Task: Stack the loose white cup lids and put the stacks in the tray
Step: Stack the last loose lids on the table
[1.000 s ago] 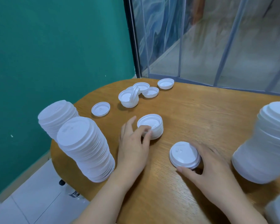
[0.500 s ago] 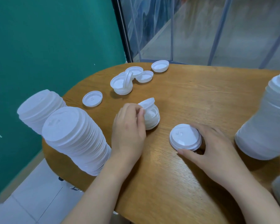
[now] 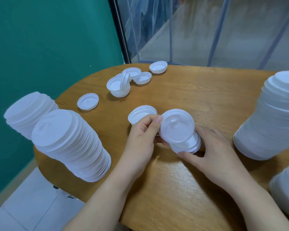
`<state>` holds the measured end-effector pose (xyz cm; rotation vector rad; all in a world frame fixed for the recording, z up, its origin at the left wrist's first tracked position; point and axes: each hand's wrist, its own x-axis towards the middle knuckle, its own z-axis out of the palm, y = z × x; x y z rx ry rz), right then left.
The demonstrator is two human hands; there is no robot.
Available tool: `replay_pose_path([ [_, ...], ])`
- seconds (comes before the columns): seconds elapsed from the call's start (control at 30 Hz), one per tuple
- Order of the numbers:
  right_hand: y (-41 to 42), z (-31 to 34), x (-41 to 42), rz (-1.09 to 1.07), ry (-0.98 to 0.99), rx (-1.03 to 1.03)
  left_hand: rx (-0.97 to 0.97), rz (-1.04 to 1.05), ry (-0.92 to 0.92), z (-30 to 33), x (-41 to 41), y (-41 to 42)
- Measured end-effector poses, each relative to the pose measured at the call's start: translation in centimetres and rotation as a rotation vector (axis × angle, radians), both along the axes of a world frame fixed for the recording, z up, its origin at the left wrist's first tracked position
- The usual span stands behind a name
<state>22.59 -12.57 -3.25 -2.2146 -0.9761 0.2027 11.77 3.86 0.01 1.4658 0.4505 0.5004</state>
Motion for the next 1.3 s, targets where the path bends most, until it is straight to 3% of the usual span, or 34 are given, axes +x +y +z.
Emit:
replay_pose_path([
  [0.17, -0.1, -0.2, 0.0, -0.001, -0.009, 0.006, 0.001, 0.033, 0.106, -0.6, 0.4, 0.0],
  [0.53, -0.1, -0.5, 0.1, 0.021, -0.029, 0.04, 0.438, 0.069, 0.241, -1.8, 0.7, -0.4],
  [1.3, 0.0, -1.2, -0.1, -0.019, -0.076, 0.016, 0.686, 0.011, 0.43, -1.7, 1.6, -0.5],
])
